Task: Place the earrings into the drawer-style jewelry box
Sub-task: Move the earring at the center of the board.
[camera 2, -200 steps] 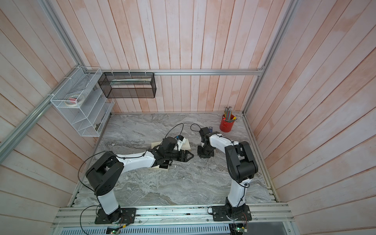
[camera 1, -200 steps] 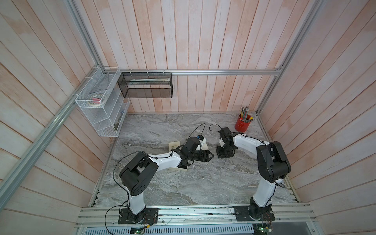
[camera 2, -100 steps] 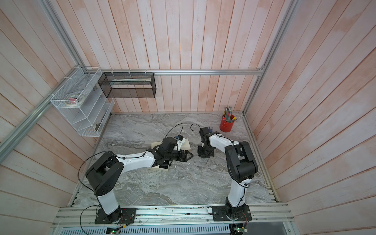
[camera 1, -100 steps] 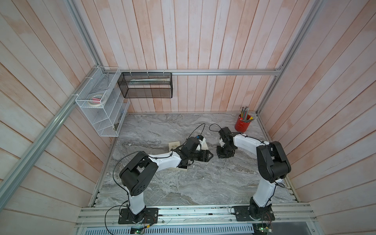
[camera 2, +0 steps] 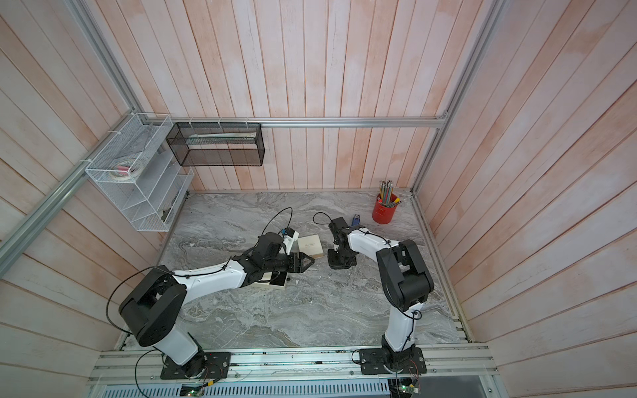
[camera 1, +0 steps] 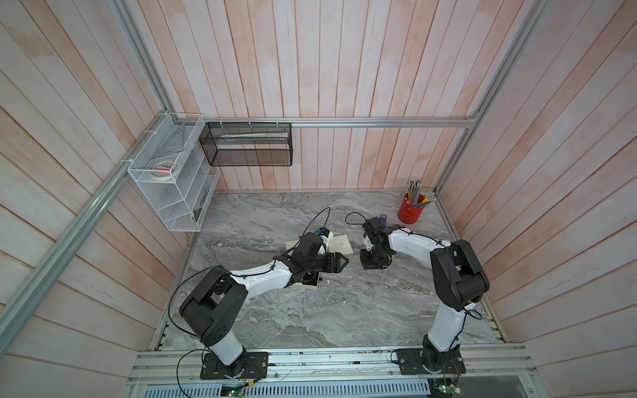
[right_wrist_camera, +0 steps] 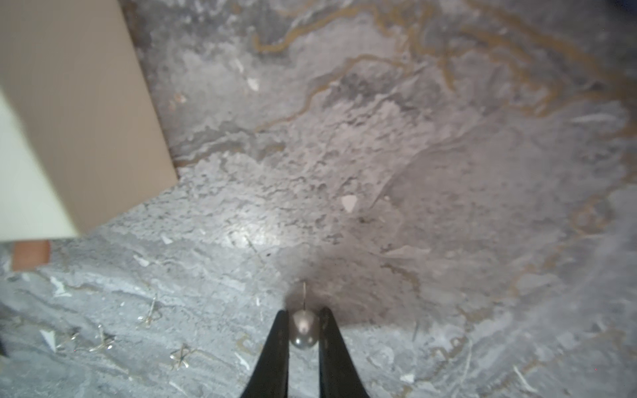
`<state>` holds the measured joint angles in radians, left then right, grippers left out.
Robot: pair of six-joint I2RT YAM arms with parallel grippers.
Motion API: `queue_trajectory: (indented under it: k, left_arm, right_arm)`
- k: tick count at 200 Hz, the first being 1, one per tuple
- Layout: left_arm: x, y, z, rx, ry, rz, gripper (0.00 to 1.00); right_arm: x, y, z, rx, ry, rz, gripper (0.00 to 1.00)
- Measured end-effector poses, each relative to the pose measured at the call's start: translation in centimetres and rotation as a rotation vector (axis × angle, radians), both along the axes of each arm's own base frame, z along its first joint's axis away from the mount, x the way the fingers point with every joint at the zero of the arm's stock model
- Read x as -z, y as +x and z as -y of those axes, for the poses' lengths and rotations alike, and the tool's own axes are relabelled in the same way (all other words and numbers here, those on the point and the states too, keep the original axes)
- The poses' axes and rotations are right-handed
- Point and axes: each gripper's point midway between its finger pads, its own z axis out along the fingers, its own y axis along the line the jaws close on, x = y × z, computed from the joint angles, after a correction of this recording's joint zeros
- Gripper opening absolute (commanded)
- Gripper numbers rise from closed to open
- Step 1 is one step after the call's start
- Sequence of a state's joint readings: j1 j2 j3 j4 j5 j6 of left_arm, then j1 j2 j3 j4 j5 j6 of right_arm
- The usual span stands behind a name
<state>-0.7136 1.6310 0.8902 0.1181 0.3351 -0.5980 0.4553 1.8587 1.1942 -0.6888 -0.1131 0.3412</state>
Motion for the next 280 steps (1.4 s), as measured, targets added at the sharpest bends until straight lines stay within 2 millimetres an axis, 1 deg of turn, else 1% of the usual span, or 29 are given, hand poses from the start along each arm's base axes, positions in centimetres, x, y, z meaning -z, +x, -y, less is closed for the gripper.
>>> queue_trajectory:
  k: [21, 34, 53, 76, 95, 117, 149, 172, 217, 237, 261, 280]
  left_arm:
    - [-0.1, -0.6, -0.8, -0.007, 0.004, -0.006, 0.76]
    - [-0.3, -1.0, -1.2, -0.007, 0.005, -0.008, 0.76]
    - [-0.7, -1.7, -1.8, -0.009, 0.001, -0.01, 0.77]
    - [-0.7, -2.8, -2.6, -0.007, 0.01, -0.022, 0.77]
    - [-0.6, -3.9, -2.7, 0.007, 0.021, -0.03, 0.77]
    - [-0.4, -5.1, -2.6, 0.028, 0.029, -0.04, 0.77]
    - [0.6, -5.9, -2.9, 0.033, 0.049, -0.068, 0.77]
    - [0.7, -5.9, -2.9, 0.033, 0.05, -0.07, 0.77]
    - [0.6, -5.9, -2.9, 0.032, 0.051, -0.069, 0.77]
    - [0.7, -5.7, -3.1, 0.018, 0.059, -0.062, 0.77]
    - [0.6, -5.4, -3.3, 0.002, 0.067, -0.053, 0.77]
    - [0.3, -5.3, -3.5, -0.008, 0.066, -0.04, 0.77]
  right_arm:
    - [0.0, -0.8, -1.1, -0.048, 0.0, 0.001, 0.12]
    - [-0.1, -1.6, -1.9, -0.082, 0.004, -0.004, 0.12]
    - [0.0, -3.4, -2.9, -0.132, 0.007, -0.029, 0.12]
    - [-0.2, -5.4, -4.1, -0.174, 0.011, -0.056, 0.12]
    - [-0.4, -6.7, -4.9, -0.185, 0.022, -0.078, 0.12]
    - [-0.2, -7.5, -5.2, -0.169, 0.028, -0.101, 0.12]
    - [0.1, -7.9, -5.0, -0.136, 0.024, -0.117, 0.12]
    - [0.1, -7.9, -5.1, -0.119, 0.026, -0.12, 0.13]
    - [0.0, -7.9, -5.2, -0.106, 0.037, -0.125, 0.27]
    - [-0.1, -8.0, -5.3, -0.103, 0.043, -0.128, 0.29]
    - [-0.6, -7.9, -5.3, -0.096, 0.056, -0.122, 0.29]
    - [-1.8, -7.3, -5.1, -0.09, 0.081, -0.09, 0.29]
